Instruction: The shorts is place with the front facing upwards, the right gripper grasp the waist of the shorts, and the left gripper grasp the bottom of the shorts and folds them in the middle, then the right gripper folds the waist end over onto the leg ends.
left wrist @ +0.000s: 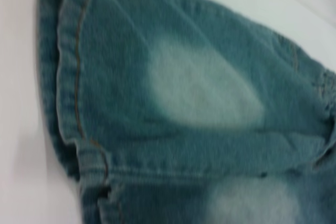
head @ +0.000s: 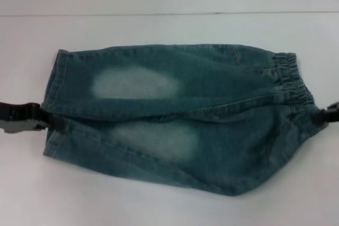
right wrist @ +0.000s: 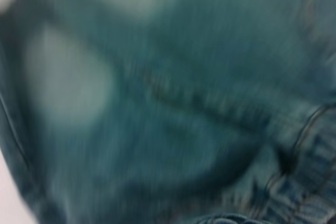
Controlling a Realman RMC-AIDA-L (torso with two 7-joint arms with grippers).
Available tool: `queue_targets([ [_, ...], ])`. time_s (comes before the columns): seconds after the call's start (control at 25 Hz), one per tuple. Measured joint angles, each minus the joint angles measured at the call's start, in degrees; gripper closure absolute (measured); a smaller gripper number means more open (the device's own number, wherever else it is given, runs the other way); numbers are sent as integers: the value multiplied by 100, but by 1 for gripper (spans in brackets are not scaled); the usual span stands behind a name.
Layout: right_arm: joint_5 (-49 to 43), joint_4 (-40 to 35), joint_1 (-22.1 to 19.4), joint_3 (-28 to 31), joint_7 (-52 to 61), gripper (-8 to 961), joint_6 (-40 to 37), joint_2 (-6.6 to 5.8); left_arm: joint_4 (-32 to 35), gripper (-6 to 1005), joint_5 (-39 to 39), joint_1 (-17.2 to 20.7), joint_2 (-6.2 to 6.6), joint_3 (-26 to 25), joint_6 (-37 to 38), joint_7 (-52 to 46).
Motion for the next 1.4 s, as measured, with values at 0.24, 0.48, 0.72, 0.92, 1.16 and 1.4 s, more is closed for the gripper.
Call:
queue_targets([
  [0.24, 1253, 631, -430, 287, -120, 916, 667, -55, -20, 922, -308, -37, 27, -131, -361, -30],
  [0.48, 2068, 1028, -574, 364, -76, 911, 1426, 93, -31, 916, -648, -126, 59, -185, -781, -121],
  [0.72, 2705, 1313, -611, 401, -113, 906, 2200, 200, -45, 910, -690, -189, 56, -177, -1280, -184],
  [0.92, 2952, 1364, -638, 406, -127, 902, 2793, 386, -54, 904, -690, -204, 13, -149, -1660, -220],
  [1.16, 3184, 1372, -607, 409, -299, 898, 3207, 495, -63, 898, -690, -298, 8, -130, -2040, -222],
  [1.4, 3518, 1385, -617, 421, -740, 893, 3571, 668, -186, 892, -769, -386, -3, -113, -2411, -154],
])
